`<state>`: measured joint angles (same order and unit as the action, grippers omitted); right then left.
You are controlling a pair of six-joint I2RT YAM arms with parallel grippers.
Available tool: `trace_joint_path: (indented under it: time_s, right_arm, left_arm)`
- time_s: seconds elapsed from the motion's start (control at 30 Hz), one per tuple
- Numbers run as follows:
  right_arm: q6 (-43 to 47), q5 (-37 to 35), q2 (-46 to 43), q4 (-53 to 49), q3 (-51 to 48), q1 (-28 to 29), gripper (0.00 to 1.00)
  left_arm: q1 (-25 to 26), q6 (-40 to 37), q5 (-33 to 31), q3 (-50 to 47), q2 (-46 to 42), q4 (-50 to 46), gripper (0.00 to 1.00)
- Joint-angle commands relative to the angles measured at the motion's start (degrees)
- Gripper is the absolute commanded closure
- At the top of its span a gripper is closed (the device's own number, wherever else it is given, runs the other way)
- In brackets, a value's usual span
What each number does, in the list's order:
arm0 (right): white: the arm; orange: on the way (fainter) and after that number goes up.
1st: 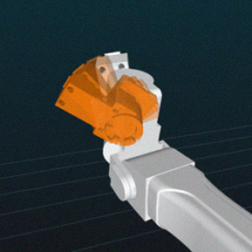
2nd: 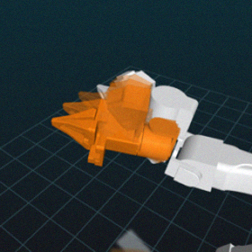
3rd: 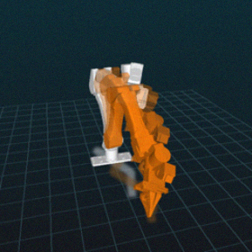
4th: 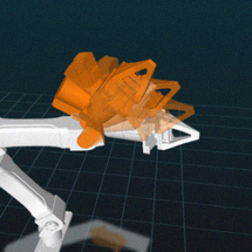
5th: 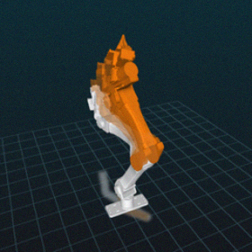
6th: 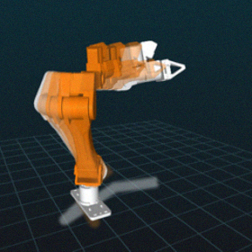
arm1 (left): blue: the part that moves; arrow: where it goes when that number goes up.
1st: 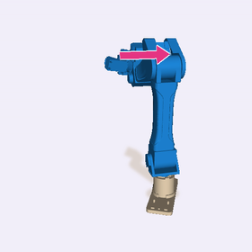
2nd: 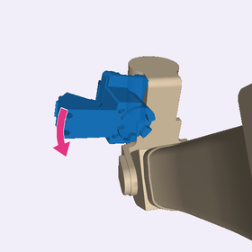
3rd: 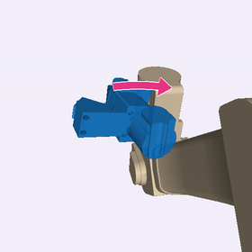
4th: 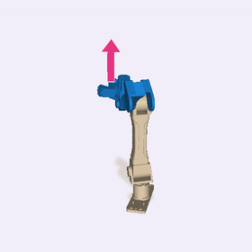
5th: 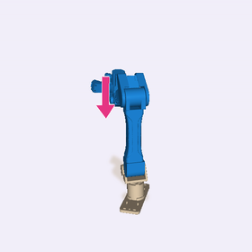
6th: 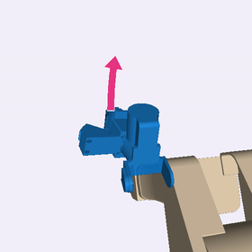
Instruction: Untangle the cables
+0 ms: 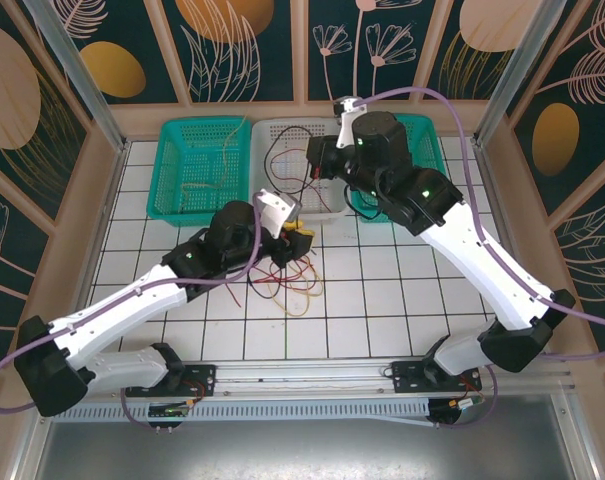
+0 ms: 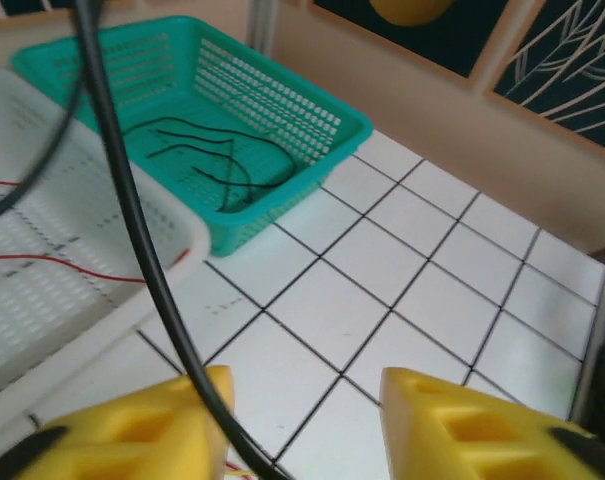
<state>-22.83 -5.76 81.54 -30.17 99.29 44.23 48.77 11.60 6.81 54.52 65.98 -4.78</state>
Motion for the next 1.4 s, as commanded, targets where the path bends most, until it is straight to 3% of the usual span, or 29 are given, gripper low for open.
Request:
trace_joint_path:
  time_s: [0.0, 0.23, 0.53, 0.7, 0.73, 0.8, 0.87, 0.97, 1.13, 1.37]
  right_arm:
    - [0.49, -1.13, -1.63, -2.10, 2.52, -4.20, 1.00]
    - [2.31, -0.14, -1.86, -4.54, 3.75, -14.23, 1.00]
    - [2.97, 4.68, 2.60, -2.33, 2.54, -28.97, 1.00]
    - [1.09, 14.11, 7.23, 2.34, -0.88, -36.31, 1.00]
    - [0.74, 16.14, 8.87, 2.19, -0.66, -37.46, 0.99]
    - [0.63, 15.59, 12.79, -0.43, 1.27, -38.57, 0.83]
    - [1.37, 13.78, 14.91, -2.24, 2.38, -38.40, 0.71]
    - [1.30, 12.20, 13.45, -0.97, -0.46, -37.48, 0.57]
    - [3.11, 8.58, 7.03, 1.68, -8.14, -32.23, 0.52]
    - [6.56, 5.15, -4.01, 8.60, -24.97, -13.40, 0.51]
  left_arm:
    - [0.27, 2.65, -6.37, -3.23, -4.36, 1.28, 0.43]
    - [0.18, 9.07, -10.27, -6.27, -10.88, 1.18, 0.28]
    - [-1.24, 19.77, -19.62, -8.17, -15.41, -0.97, 0.19]
    - [-2.75, 23.21, -19.81, -7.07, -14.73, -3.47, 0.19]
    - [-3.10, 23.87, -19.81, -7.12, -14.78, -3.61, 0.18]
    - [-3.98, 25.39, -19.99, -7.41, -14.82, -4.19, 0.16]
    - [-4.97, 27.11, -20.57, -7.59, -14.65, -5.65, 0.14]
    - [-6.14, 29.13, -20.87, -8.51, -14.80, -7.47, 0.01]
    - [-7.45, 32.82, -20.84, -10.89, -15.53, -9.90, 0.02]
    - [-9.33, 39.43, -17.56, -14.89, -16.21, -12.98, 0.10]
